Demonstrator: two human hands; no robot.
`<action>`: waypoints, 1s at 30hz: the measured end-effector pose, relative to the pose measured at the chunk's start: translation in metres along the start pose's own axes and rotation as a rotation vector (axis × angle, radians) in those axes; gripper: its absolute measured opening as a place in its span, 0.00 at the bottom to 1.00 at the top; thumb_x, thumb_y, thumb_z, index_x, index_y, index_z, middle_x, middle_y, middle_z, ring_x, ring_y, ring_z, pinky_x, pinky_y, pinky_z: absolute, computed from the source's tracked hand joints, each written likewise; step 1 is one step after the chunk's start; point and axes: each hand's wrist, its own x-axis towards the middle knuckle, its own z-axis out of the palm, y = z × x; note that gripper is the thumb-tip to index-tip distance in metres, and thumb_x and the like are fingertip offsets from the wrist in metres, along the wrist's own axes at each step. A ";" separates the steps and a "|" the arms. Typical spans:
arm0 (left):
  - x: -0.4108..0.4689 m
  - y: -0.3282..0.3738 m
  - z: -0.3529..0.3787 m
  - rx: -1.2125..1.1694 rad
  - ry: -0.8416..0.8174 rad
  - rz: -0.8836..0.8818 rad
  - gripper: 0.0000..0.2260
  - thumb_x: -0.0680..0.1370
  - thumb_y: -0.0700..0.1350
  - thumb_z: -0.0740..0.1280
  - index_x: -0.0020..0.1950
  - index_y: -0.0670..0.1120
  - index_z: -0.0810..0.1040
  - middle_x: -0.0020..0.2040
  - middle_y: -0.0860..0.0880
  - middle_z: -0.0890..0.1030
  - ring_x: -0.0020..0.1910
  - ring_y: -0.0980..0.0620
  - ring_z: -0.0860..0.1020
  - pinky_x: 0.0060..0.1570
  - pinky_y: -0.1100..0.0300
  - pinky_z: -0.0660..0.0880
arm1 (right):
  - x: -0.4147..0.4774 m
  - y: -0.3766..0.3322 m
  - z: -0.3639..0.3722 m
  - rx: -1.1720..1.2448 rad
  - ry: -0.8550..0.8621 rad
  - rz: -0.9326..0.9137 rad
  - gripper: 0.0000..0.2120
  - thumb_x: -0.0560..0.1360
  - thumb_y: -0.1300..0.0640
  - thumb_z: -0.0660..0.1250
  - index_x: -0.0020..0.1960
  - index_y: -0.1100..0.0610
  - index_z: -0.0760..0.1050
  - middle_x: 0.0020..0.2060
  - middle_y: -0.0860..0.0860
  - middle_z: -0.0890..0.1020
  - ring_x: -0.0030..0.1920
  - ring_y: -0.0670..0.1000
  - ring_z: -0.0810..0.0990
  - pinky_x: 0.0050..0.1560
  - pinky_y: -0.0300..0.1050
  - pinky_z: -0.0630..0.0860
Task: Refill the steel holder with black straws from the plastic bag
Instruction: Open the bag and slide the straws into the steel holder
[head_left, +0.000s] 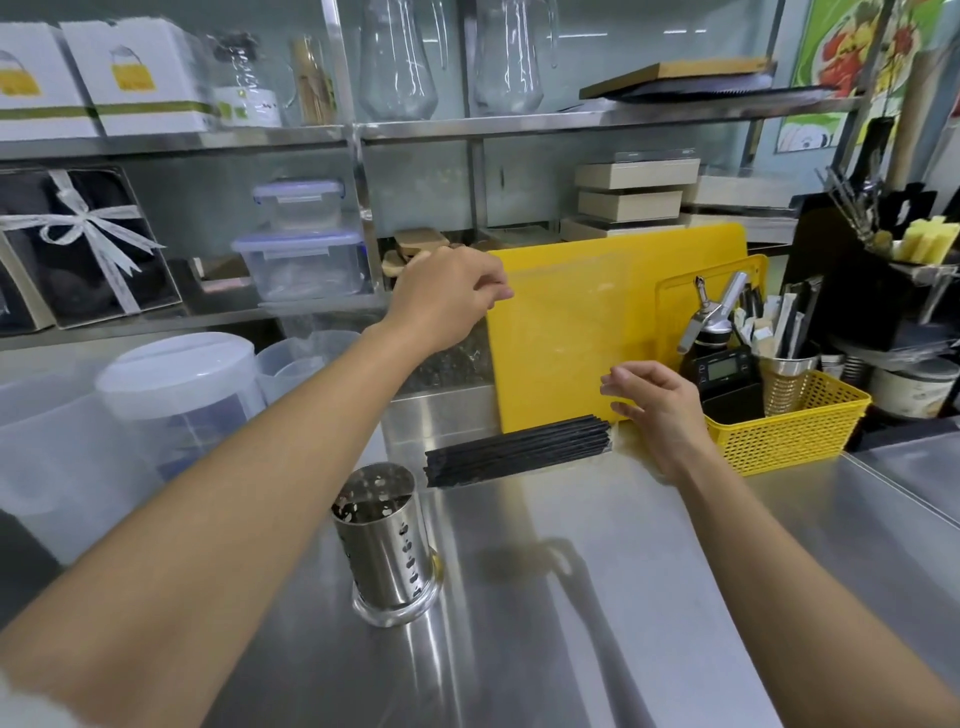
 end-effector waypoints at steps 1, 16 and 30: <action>-0.001 -0.002 -0.001 -0.011 0.006 -0.007 0.11 0.77 0.50 0.64 0.47 0.45 0.82 0.45 0.47 0.83 0.47 0.45 0.77 0.51 0.51 0.72 | 0.000 0.001 0.001 0.002 0.003 0.002 0.01 0.72 0.61 0.68 0.42 0.59 0.78 0.37 0.53 0.82 0.40 0.48 0.81 0.42 0.44 0.73; -0.014 -0.017 -0.010 -0.132 0.060 -0.070 0.09 0.77 0.49 0.64 0.47 0.47 0.82 0.42 0.50 0.82 0.45 0.50 0.76 0.54 0.51 0.71 | 0.001 -0.007 0.022 -0.022 0.006 -0.069 0.03 0.72 0.59 0.69 0.43 0.59 0.80 0.36 0.51 0.82 0.40 0.47 0.80 0.44 0.43 0.74; -0.044 -0.090 -0.040 -0.306 0.163 -0.304 0.05 0.75 0.47 0.68 0.42 0.47 0.82 0.38 0.51 0.82 0.42 0.51 0.80 0.52 0.47 0.77 | 0.028 -0.053 0.094 -0.257 -0.183 -0.152 0.03 0.71 0.59 0.70 0.39 0.55 0.79 0.37 0.52 0.82 0.41 0.51 0.80 0.49 0.48 0.74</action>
